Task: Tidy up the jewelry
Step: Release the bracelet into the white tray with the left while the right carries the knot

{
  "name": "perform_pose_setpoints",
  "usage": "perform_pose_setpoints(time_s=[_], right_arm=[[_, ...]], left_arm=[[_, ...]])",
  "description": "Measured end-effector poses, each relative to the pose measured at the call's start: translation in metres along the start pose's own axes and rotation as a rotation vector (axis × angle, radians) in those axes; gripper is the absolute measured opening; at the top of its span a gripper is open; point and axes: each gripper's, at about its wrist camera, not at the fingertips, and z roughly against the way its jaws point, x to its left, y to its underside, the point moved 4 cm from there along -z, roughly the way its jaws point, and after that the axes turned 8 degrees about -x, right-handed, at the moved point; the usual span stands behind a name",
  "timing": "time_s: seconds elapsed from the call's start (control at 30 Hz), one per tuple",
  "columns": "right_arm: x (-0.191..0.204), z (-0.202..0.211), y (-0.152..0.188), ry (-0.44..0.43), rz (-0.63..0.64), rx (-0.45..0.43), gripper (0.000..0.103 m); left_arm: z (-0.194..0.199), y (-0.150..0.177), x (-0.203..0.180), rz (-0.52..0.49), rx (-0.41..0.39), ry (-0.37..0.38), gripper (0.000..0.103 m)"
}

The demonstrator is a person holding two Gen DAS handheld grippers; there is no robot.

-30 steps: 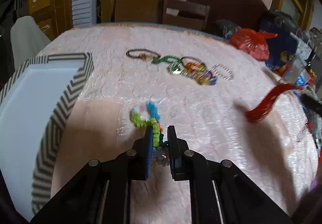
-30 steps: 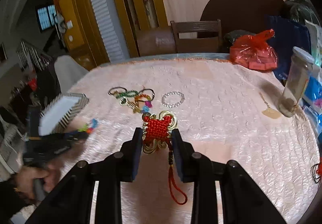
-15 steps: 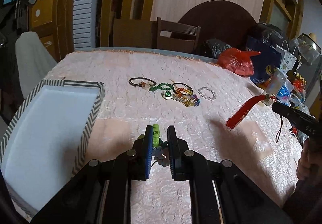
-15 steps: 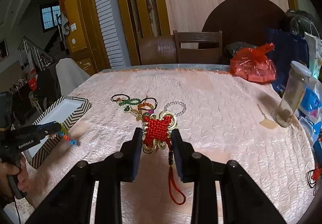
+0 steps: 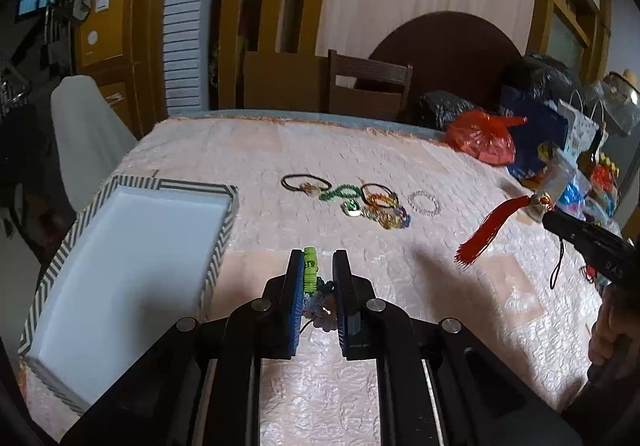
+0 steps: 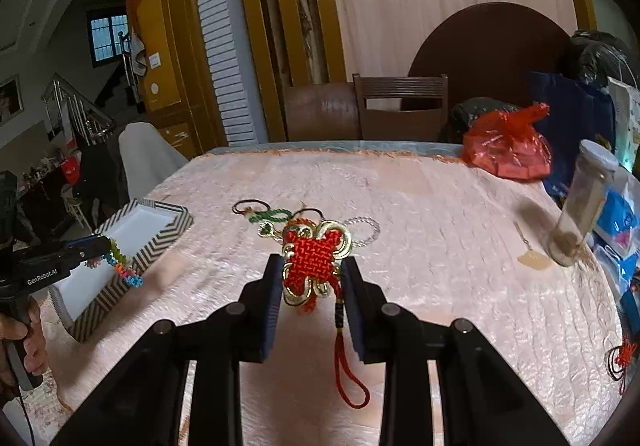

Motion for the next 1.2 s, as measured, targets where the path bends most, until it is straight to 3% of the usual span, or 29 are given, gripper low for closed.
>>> perform_pose_setpoints(time_s=[0.37,0.73,1.03,1.2], right_arm=[[0.057,-0.020,-0.015,-0.041,0.059,0.007,0.030],[0.137,-0.051,-0.033,-0.135,0.131,0.019,0.030],[0.207,-0.090,-0.030,-0.248,0.164,0.065,0.030],[0.247,-0.114,-0.028,-0.345,0.120,0.089,0.030]], left_arm=[[0.021,-0.012,0.042,0.036,-0.034,-0.067,0.000],[0.044,-0.014,0.116,0.087,-0.047,-0.162,0.000],[0.034,0.013,0.177,0.114,0.025,-0.275,0.000],[0.024,0.036,0.196,0.129,0.069,-0.317,0.000]])
